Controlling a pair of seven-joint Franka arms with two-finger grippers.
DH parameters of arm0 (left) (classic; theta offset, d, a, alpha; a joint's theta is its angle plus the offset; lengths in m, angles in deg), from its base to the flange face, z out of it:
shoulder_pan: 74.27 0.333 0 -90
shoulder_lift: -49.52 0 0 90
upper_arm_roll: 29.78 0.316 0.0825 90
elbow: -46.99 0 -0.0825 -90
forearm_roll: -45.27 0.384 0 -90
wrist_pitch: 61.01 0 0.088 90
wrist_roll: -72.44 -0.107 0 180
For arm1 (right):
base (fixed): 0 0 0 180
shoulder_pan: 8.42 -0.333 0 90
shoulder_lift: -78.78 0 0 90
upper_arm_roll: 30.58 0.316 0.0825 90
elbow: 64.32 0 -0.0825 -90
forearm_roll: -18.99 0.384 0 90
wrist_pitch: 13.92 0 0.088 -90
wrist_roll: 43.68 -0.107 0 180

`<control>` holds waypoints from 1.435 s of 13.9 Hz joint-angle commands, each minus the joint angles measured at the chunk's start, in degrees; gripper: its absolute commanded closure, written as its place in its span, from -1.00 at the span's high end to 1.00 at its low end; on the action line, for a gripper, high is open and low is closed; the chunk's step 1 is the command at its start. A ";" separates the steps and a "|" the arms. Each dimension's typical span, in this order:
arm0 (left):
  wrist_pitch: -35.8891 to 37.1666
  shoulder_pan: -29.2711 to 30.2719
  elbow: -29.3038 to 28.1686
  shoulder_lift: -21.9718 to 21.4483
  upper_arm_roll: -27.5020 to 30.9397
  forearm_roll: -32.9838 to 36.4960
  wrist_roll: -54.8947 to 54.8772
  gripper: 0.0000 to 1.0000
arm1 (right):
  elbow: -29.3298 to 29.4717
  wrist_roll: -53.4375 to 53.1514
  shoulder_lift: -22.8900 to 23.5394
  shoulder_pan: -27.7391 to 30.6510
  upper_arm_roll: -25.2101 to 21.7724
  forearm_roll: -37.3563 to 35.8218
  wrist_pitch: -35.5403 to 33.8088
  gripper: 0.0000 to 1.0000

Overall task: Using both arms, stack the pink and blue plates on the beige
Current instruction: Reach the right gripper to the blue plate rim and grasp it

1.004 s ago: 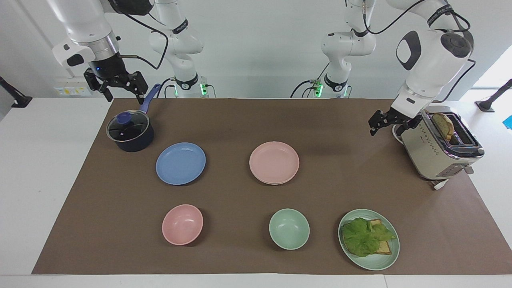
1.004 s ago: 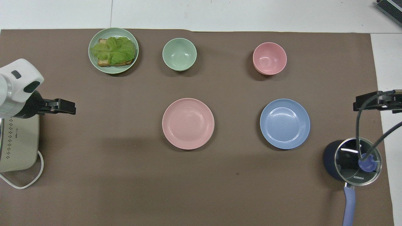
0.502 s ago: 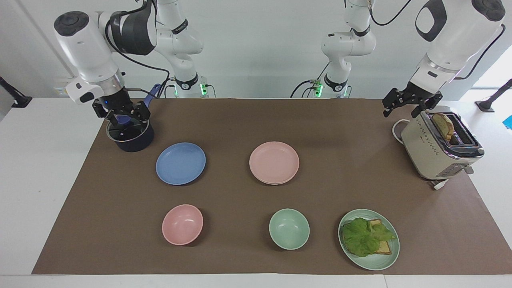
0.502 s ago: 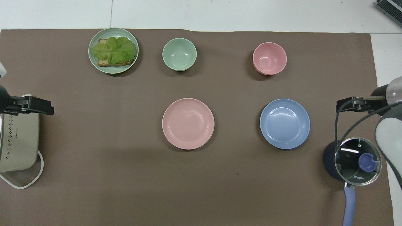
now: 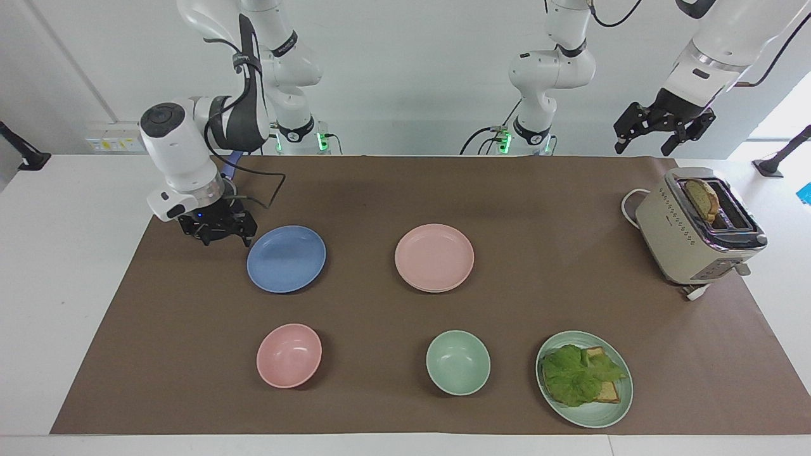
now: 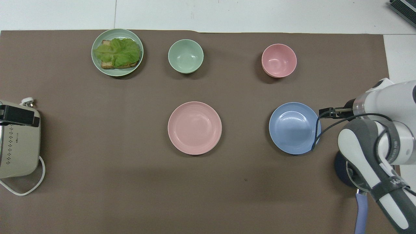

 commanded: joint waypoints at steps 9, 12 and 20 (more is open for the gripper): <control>4.52 0.01 0.00 -1.67 -0.43 2.72 -0.56 1.00 | -6.82 1.89 4.38 0.25 0.19 1.21 10.24 0.56; 3.03 0.45 -0.79 -2.11 -0.17 2.28 0.23 1.00 | -7.00 2.06 4.29 0.16 0.28 1.21 10.24 -0.07; 0.03 0.36 -1.93 -2.29 -0.17 0.78 -0.11 1.00 | -6.47 2.94 1.31 0.08 0.81 3.59 7.53 -1.00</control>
